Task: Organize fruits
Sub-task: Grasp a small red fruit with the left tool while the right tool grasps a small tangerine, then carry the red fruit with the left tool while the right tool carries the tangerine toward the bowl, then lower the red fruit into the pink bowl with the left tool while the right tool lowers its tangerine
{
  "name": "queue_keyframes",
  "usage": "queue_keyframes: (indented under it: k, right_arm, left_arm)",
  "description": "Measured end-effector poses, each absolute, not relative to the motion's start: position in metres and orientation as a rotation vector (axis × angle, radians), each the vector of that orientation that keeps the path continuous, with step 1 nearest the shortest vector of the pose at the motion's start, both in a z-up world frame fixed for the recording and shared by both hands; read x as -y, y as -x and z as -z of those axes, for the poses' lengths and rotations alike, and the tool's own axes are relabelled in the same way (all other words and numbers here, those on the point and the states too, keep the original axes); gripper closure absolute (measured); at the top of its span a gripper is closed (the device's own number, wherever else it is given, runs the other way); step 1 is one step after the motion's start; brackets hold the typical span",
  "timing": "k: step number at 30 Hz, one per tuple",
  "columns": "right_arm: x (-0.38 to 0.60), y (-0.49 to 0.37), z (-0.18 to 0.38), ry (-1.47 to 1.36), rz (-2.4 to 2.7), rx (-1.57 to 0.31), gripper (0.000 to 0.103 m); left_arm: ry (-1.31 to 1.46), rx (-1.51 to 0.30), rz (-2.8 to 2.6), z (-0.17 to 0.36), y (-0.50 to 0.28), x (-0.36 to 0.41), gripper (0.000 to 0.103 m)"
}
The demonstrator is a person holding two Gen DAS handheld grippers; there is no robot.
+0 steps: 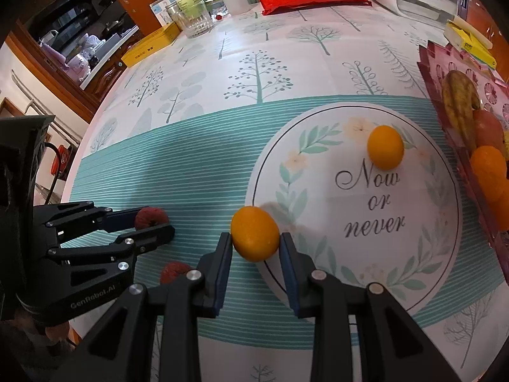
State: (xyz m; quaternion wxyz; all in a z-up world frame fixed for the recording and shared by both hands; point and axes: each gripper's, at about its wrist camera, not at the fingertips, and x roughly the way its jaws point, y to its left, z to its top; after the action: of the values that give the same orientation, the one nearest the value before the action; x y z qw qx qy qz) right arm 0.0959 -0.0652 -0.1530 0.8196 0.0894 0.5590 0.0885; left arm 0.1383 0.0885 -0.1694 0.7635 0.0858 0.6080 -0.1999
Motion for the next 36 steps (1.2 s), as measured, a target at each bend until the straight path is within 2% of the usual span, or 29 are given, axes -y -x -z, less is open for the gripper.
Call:
queue_keyframes:
  k: [5,15,25,36]
  right_arm:
    - [0.07,-0.091,0.14,-0.167,-0.193,-1.158,0.072]
    - [0.098,-0.073,0.093,-0.096,-0.172,-1.037,0.072]
    - [0.166,-0.038,0.051,-0.075,-0.083,-0.929,0.072]
    - [0.261,-0.019,0.021,-0.104,0.01,-0.846,0.072]
  left_arm:
    - [-0.19,-1.297,0.433,0.155,-0.134,-0.077,0.075]
    - [-0.183,-1.174,0.503,0.092,-0.121,-0.03,0.075]
    - [-0.196,-1.06,0.621,0.037,-0.104,0.059,0.075]
    - [-0.177,-0.992,0.644,0.007,-0.096,0.148,0.075]
